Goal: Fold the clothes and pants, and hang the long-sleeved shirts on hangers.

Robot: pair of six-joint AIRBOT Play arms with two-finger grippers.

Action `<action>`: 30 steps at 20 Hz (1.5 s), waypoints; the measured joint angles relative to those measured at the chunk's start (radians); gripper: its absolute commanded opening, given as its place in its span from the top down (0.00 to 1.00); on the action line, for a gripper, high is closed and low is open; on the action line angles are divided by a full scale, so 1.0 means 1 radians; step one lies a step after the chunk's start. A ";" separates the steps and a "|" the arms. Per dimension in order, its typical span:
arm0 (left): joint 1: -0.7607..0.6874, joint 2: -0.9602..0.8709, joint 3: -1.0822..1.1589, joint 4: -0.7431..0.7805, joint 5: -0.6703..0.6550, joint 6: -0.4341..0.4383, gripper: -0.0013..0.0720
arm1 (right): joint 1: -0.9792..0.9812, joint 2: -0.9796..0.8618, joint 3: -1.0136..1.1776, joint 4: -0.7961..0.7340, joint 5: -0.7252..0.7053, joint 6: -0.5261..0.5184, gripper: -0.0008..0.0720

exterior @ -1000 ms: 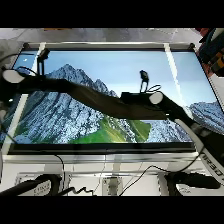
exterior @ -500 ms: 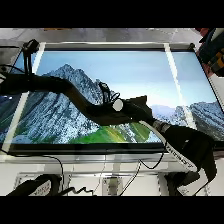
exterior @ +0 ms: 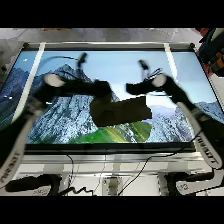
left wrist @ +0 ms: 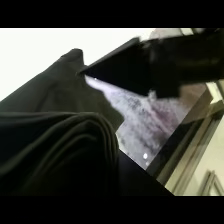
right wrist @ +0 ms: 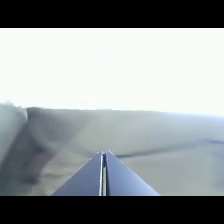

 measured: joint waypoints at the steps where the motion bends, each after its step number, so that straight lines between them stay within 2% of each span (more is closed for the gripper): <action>1: -0.066 -0.040 0.004 -0.016 0.088 0.000 0.89 | -0.065 0.017 0.000 -0.014 0.033 0.000 0.97; 2: -0.123 -0.074 0.008 -0.029 0.172 0.000 0.52 | -0.124 0.030 0.000 -0.024 0.065 0.000 0.97; 3: -0.176 -0.105 0.011 -0.040 0.258 0.000 0.00 | -0.174 0.037 0.000 -0.034 0.093 0.000 0.90; 5: -0.248 -0.148 0.015 -0.053 0.389 0.000 0.01 | -0.266 0.044 0.000 -0.059 0.139 -0.016 0.49; 6: -0.269 -0.159 0.016 -0.056 0.429 0.000 0.01 | -0.298 0.044 0.000 -0.069 0.155 -0.028 0.38; 10: -0.289 -0.156 0.019 -0.062 0.506 0.000 0.01 | -0.403 0.002 -0.002 -0.100 0.206 -0.069 0.29; 12: -0.274 -0.138 0.019 -0.063 0.509 0.000 0.01 | -0.430 -0.052 -0.003 -0.083 0.261 -0.111 0.28; 13: -0.262 -0.128 0.019 -0.063 0.507 0.000 0.01 | -0.437 -0.083 -0.003 -0.055 0.296 -0.138 0.20; 15: -0.237 -0.112 0.019 -0.064 0.484 0.000 0.01 | -0.439 -0.153 -0.009 0.034 0.367 -0.205 0.13; 19: -0.192 -0.098 0.019 -0.063 0.431 0.000 0.01 | -0.383 -0.272 -0.020 0.182 0.405 -0.301 0.13; 23: -0.161 -0.093 0.019 -0.061 0.400 0.001 0.01 | -0.276 -0.322 -0.022 0.244 0.362 -0.349 0.13; 25: -0.150 -0.093 0.019 -0.039 0.390 0.001 0.01 | -0.219 -0.332 -0.023 0.259 0.337 -0.370 0.16; 26: -0.145 -0.093 0.019 -0.020 0.388 0.001 0.01 | -0.190 -0.335 -0.023 0.265 0.324 -0.381 0.26; 28: -0.135 -0.093 0.019 0.019 0.373 0.001 0.01 | -0.138 -0.340 -0.024 0.253 0.279 -0.395 0.71; 29: -0.130 -0.093 0.019 0.038 0.362 0.001 0.01 | -0.117 -0.342 -0.024 0.247 0.257 -0.398 0.89; 30: -0.123 -0.092 0.019 0.056 0.352 0.001 0.01 | -0.097 -0.342 -0.023 0.243 0.239 -0.401 0.96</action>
